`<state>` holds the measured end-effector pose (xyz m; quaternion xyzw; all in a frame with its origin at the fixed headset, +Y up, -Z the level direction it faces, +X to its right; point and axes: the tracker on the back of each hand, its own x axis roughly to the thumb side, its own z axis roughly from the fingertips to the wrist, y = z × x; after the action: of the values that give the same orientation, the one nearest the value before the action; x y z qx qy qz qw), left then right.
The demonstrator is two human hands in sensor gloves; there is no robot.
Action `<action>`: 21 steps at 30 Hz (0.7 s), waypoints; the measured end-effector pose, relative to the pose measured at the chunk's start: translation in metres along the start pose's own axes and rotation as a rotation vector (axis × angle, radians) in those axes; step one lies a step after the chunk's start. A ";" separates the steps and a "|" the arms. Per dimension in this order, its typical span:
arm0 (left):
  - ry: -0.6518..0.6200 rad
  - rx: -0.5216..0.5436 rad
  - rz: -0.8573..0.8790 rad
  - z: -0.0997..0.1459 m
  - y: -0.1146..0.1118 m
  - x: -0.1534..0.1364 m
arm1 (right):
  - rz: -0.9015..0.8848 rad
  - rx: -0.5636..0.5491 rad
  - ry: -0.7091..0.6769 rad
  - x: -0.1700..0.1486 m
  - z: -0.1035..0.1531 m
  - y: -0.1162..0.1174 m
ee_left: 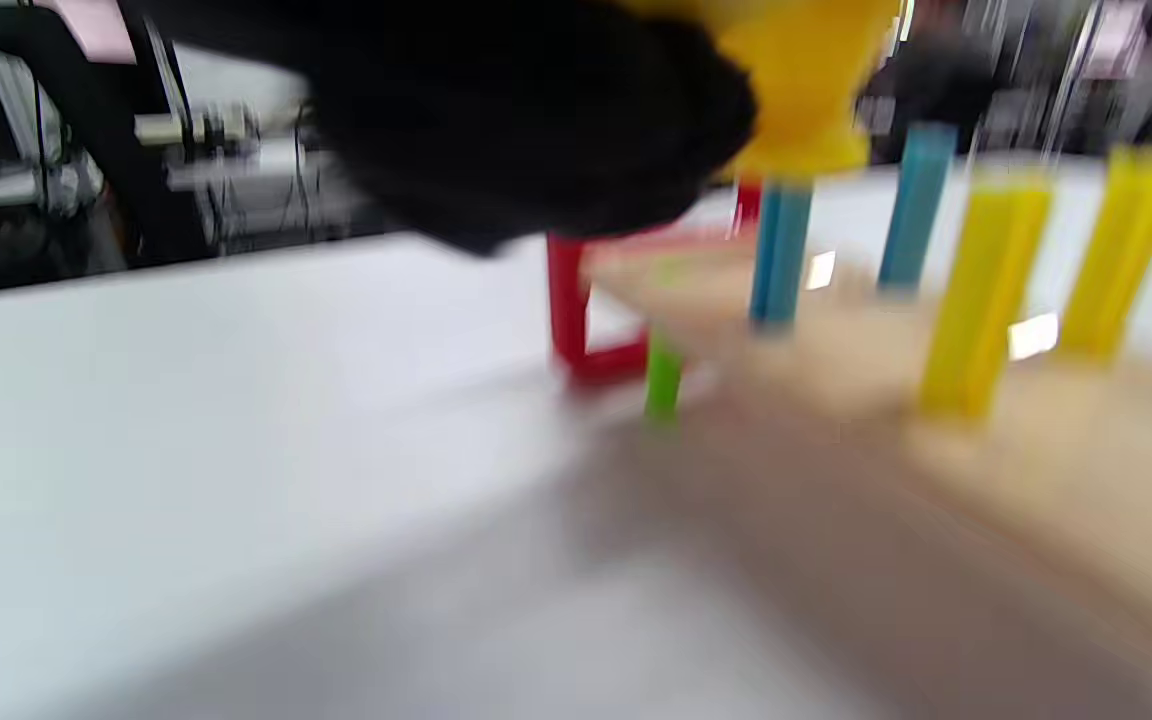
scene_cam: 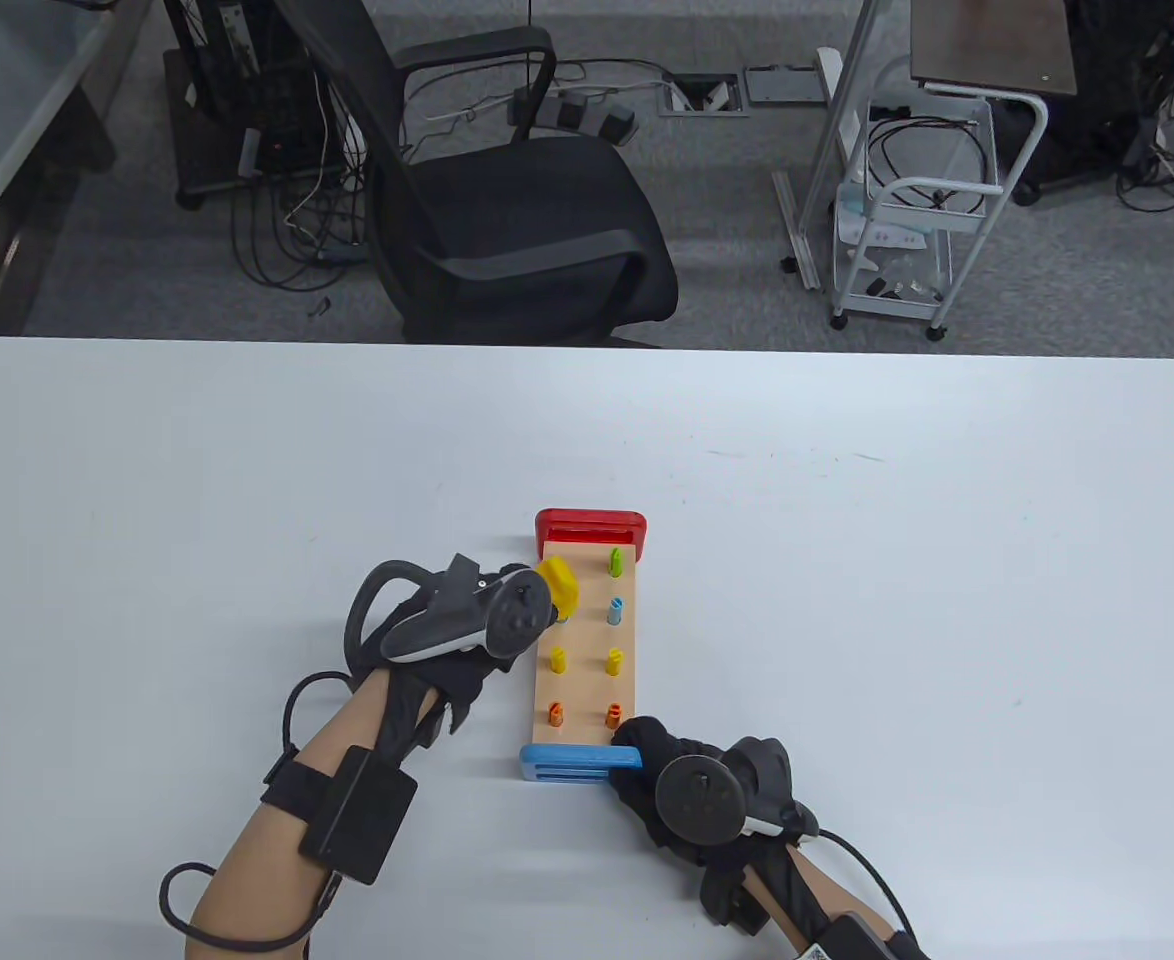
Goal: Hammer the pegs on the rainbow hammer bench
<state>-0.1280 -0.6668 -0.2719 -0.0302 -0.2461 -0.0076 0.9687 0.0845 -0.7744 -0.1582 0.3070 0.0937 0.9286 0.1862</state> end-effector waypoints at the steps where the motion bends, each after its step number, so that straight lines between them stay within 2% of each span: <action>1: 0.037 -0.168 -0.043 -0.005 0.006 0.001 | 0.001 0.000 0.000 0.000 0.000 0.000; 2: 0.060 -0.195 -0.053 0.000 0.014 -0.002 | 0.000 -0.001 -0.001 0.000 0.000 0.000; 3: 0.040 -0.053 0.016 0.003 0.020 -0.004 | -0.001 0.000 0.000 0.000 0.000 0.000; 4: 0.032 0.035 0.066 0.005 0.022 -0.005 | -0.001 0.000 0.000 0.000 0.000 0.000; 5: 0.020 0.031 0.107 0.005 0.021 -0.004 | 0.000 0.000 -0.001 0.000 0.000 0.000; 6: 0.030 -0.024 0.071 0.005 0.013 -0.001 | -0.001 -0.001 -0.002 0.000 0.000 0.000; 7: 0.032 -0.063 0.020 0.003 0.004 0.000 | -0.002 -0.001 -0.002 0.000 0.000 0.000; 8: 0.045 -0.159 -0.099 -0.001 -0.008 0.002 | -0.002 0.000 -0.002 0.000 0.000 0.000; 10: 0.009 -0.018 0.006 0.002 -0.001 0.001 | -0.001 0.000 -0.002 0.000 0.000 0.000; 11: 0.024 -0.119 -0.017 0.005 0.008 0.000 | -0.003 -0.001 -0.003 0.000 0.000 0.000; 12: 0.046 -0.069 0.002 0.007 0.013 -0.001 | -0.003 -0.001 -0.003 0.000 0.000 0.000; 13: 0.030 0.027 0.041 0.009 0.020 -0.002 | -0.002 0.001 -0.004 -0.001 -0.001 0.000; 15: 0.029 0.063 0.111 0.012 0.023 -0.003 | -0.003 0.000 -0.004 -0.001 0.000 0.000; 16: 0.027 0.056 0.097 0.009 0.015 -0.002 | -0.002 0.000 -0.004 -0.001 0.000 0.000; 18: 0.035 -0.197 -0.104 -0.001 -0.013 0.005 | -0.003 0.000 -0.004 -0.001 -0.001 0.000; 19: 0.013 -0.095 -0.147 0.005 -0.003 0.001 | -0.003 0.002 -0.003 0.000 -0.001 0.000; 20: 0.018 0.025 -0.040 0.004 0.000 0.002 | -0.002 0.002 -0.003 0.000 0.000 0.000; 21: 0.037 -0.048 -0.032 0.006 0.008 0.001 | -0.002 0.001 -0.003 -0.001 0.000 0.000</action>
<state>-0.1295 -0.6585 -0.2663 -0.0496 -0.2283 -0.0294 0.9719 0.0846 -0.7749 -0.1586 0.3083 0.0940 0.9280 0.1870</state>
